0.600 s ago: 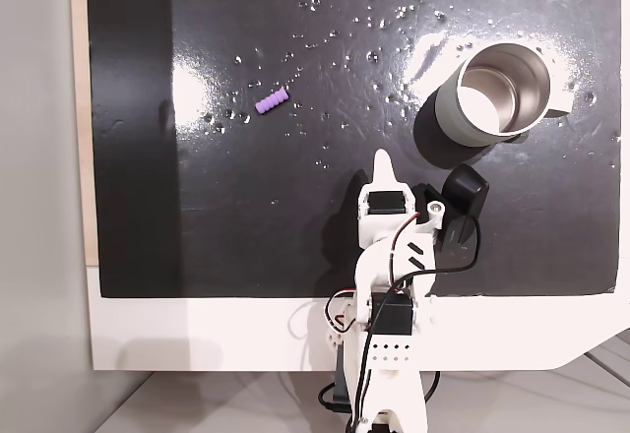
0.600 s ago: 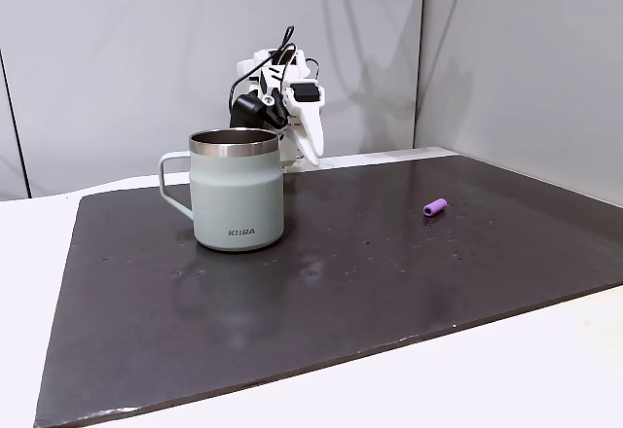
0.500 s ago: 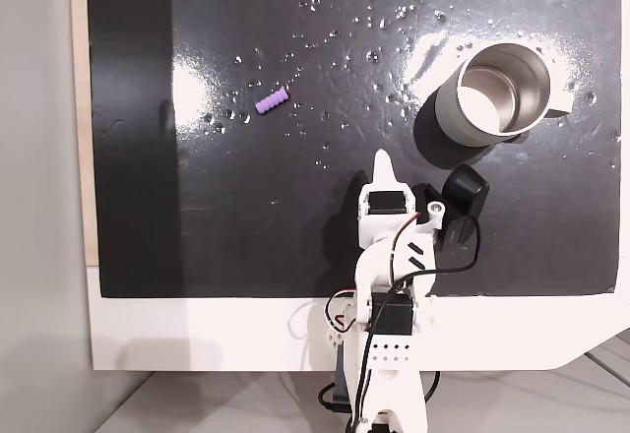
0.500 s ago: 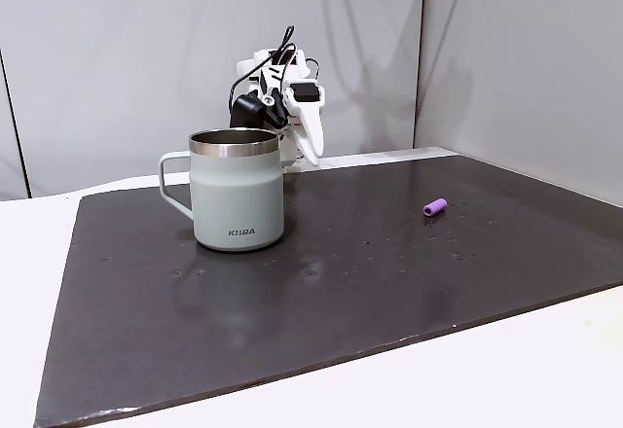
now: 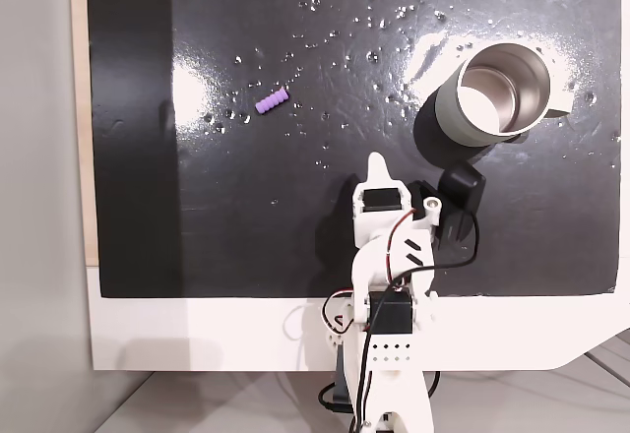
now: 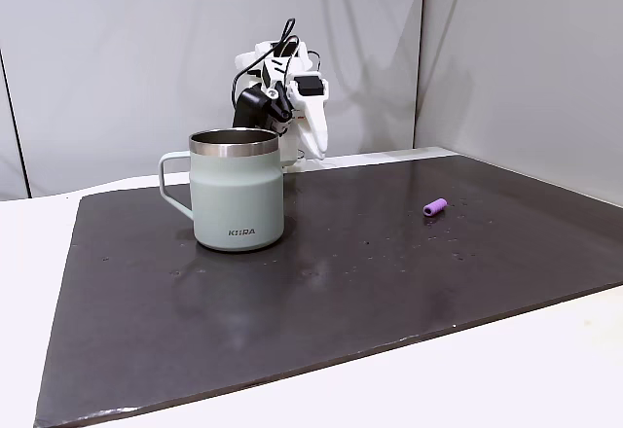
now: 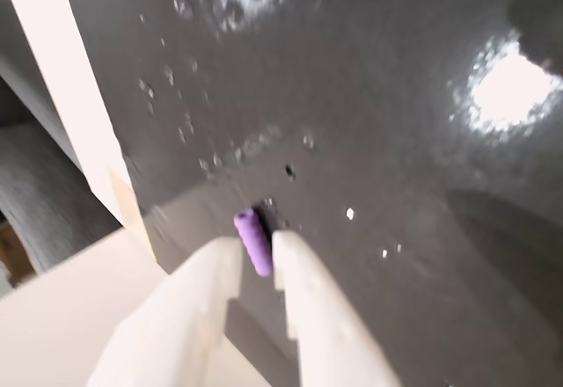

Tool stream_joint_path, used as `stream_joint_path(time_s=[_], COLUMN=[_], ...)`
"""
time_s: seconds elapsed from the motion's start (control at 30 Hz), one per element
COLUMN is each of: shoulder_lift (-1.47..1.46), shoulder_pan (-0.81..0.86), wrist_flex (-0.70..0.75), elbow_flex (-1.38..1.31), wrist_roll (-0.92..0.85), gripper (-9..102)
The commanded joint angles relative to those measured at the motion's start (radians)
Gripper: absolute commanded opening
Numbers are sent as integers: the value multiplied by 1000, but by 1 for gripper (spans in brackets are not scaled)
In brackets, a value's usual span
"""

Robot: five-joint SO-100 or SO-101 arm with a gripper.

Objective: Grasp a pengrip and put it in the cup.

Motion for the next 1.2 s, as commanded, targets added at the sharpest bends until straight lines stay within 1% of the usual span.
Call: stream_joint_path(time_s=[0.0,0.33,0.53,0.67,0.9,1.07,1.17], shoulder_lift=[-187,-695,-940,-1120,-1393,-1508,-1583], shoulder_pan=[-52,-178,-219,-253,-301,-307,-307], wrist_flex=[17,249,353,416,492,497,500], elbow_flex=[-222,-788,-1023,-1181,-1431,-1522,-1575], wrist_roll=[-12,0,5,32,94,130,146], gripper=[0,0,0,2,8,15,16])
